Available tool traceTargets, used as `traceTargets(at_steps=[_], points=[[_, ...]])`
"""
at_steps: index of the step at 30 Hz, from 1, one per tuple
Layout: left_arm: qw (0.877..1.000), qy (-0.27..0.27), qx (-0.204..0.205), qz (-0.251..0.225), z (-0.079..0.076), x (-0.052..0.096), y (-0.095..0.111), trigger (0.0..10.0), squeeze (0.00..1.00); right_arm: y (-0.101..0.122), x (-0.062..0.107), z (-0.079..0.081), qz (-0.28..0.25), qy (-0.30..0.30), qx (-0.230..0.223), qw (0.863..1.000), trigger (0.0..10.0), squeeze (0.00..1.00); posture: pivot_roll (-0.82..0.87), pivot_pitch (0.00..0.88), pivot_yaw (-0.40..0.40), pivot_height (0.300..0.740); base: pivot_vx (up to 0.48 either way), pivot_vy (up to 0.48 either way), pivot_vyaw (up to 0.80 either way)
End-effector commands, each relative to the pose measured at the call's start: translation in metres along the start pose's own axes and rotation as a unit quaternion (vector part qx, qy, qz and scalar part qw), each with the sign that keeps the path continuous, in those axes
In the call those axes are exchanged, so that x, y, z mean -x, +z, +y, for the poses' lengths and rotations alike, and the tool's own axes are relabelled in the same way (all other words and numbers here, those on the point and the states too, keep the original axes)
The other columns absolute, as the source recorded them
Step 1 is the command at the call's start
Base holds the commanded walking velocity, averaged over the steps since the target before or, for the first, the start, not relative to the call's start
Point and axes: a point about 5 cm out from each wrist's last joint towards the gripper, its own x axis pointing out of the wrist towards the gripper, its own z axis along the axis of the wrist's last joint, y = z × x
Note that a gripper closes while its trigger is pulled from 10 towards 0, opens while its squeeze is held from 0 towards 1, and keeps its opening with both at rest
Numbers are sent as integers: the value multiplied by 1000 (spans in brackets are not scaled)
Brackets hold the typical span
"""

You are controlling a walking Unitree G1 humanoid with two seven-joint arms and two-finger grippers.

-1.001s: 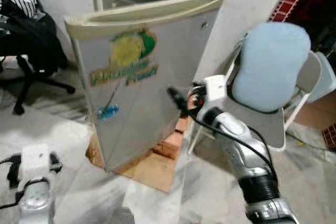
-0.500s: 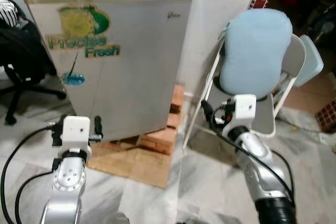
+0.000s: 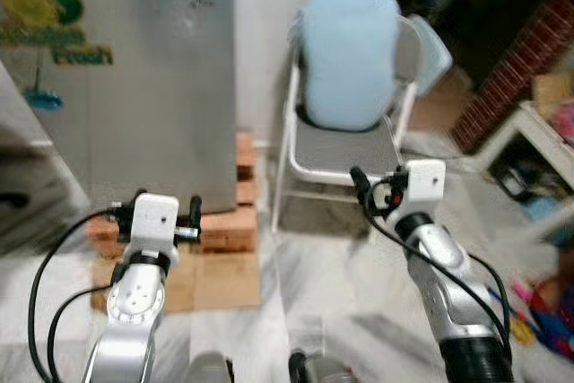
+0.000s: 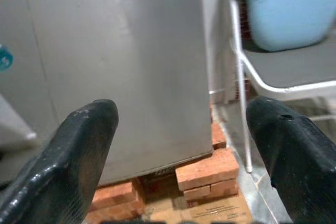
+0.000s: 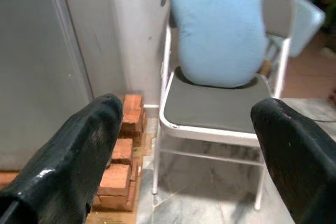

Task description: Restocking fridge

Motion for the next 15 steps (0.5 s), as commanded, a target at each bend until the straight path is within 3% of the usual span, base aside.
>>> traceTargets(at_steps=[1,10,15], points=[[1000,-1,-2,-10,-1,0,6,10000,0,2,1,-5,-1,-10,6,1000,10000,0,80,0,-61,740,-349,334,-800],[1000,-12,14,-13,-1,-1,8,10000,0,4,-3,-5,-3,-11,4,1000,10000,0,79,0,-61,740,-325,354,-800],[999,-17,20,-23,0,-4,10,10000,0,5,-2,-6,-7,-16,5,1000,10000,0,76,0,-59,740,0,468,-800]])
